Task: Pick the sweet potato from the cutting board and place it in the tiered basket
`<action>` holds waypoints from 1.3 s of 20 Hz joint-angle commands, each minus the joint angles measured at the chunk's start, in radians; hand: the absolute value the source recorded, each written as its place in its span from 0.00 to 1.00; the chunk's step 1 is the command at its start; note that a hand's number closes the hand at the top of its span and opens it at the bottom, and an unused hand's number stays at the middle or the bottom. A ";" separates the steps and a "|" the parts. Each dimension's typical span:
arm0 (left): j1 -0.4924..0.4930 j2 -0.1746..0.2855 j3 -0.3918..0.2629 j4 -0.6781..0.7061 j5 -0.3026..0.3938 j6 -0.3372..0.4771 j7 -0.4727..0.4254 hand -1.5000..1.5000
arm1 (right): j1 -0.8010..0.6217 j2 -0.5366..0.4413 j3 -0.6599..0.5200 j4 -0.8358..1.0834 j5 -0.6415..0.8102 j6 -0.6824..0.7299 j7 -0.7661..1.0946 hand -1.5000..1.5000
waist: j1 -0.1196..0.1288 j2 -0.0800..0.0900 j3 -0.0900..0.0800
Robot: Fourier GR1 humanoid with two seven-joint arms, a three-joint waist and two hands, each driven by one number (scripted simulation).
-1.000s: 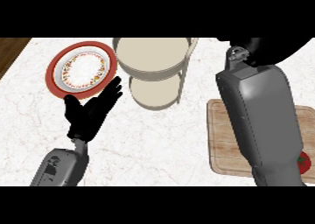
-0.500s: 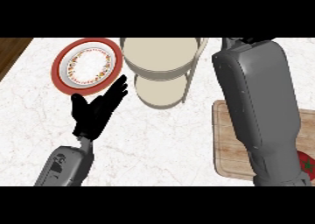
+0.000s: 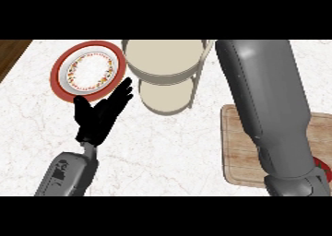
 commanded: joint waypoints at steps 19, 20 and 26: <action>0.049 0.010 0.028 0.053 0.002 0.005 -0.014 0.50 | 0.071 0.006 0.101 -0.348 0.031 0.139 0.313 0.00 | -0.067 -0.076 -0.001; 0.035 0.009 0.031 0.046 0.012 0.002 0.001 0.50 | 0.076 0.006 0.117 -0.351 0.028 0.146 0.313 0.00 | -0.057 -0.075 -0.001; 0.041 0.013 0.044 0.055 0.006 0.020 0.004 0.50 | 0.131 0.006 0.183 -0.484 -0.002 0.211 0.313 0.00 | -0.086 -0.090 0.000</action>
